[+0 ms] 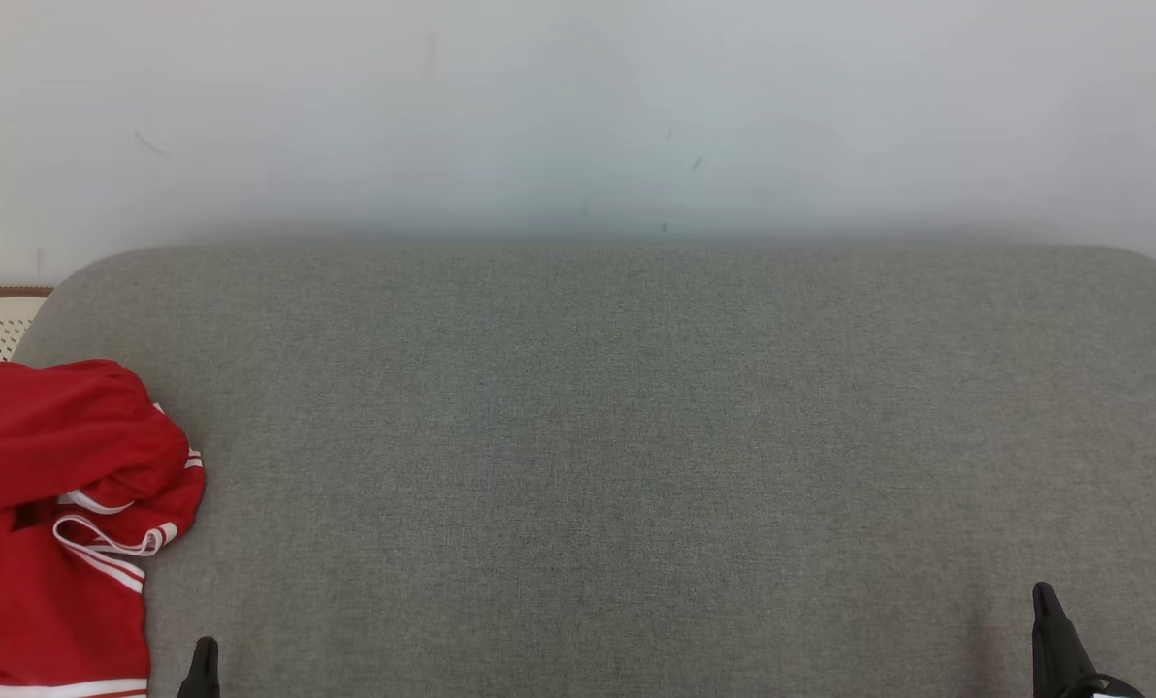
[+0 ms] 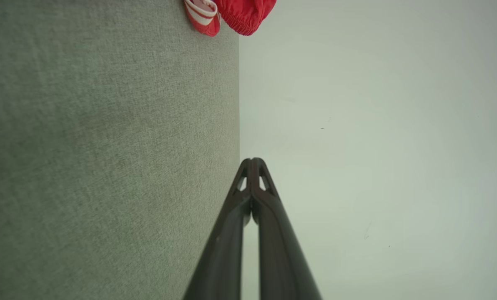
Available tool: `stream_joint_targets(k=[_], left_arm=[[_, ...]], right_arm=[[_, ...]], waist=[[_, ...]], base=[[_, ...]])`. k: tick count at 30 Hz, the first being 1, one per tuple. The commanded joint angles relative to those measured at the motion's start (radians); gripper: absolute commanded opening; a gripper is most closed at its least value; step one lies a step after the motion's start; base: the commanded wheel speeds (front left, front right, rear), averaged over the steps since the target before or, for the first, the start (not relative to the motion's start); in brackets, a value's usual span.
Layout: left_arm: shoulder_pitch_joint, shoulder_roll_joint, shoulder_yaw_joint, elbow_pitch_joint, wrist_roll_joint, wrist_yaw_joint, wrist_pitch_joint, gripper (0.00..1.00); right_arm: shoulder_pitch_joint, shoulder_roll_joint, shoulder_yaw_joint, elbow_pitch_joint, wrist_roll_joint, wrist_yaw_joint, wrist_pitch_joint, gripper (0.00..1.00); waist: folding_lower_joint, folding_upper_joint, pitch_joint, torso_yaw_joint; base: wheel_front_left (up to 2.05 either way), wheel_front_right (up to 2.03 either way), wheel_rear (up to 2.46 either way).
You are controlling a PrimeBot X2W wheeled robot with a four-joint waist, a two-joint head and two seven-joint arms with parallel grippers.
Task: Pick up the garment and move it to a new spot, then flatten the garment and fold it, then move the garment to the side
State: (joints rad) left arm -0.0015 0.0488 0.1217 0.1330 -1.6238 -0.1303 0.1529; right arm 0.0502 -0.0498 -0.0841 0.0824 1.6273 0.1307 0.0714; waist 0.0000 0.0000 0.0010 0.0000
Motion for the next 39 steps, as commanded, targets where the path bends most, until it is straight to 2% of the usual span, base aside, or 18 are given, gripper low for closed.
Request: stream_joint_targets(k=[1,28,29,39], left_arm=[[0.012,0.003,0.003,0.000,-0.002,-0.003,0.002,0.00],[0.012,0.003,0.003,0.000,-0.002,-0.003,0.002,0.00],[0.000,0.000,0.000,0.000,0.000,0.000,0.000,1.00],[-0.014,-0.003,-0.020,0.034,0.027,0.000,-0.031,1.00]], right_arm=[[0.005,0.000,-0.001,-0.001,0.004,0.000,0.003,0.00],[0.005,0.000,-0.001,-0.001,0.004,0.000,0.003,0.00],[0.000,0.000,0.000,0.000,0.000,0.000,0.000,1.00],[-0.016,-0.007,0.022,0.028,-0.022,0.000,-0.019,1.00]], waist=[[0.0000,0.0000,0.000,0.000],[0.0000,0.0000,0.000,0.000],[0.0000,0.0000,0.000,0.000],[0.0000,0.0000,0.002,-0.001]], base=[[0.00,0.00,0.00],[0.00,0.00,0.00],[0.00,0.00,0.00],[0.00,0.00,0.00]])
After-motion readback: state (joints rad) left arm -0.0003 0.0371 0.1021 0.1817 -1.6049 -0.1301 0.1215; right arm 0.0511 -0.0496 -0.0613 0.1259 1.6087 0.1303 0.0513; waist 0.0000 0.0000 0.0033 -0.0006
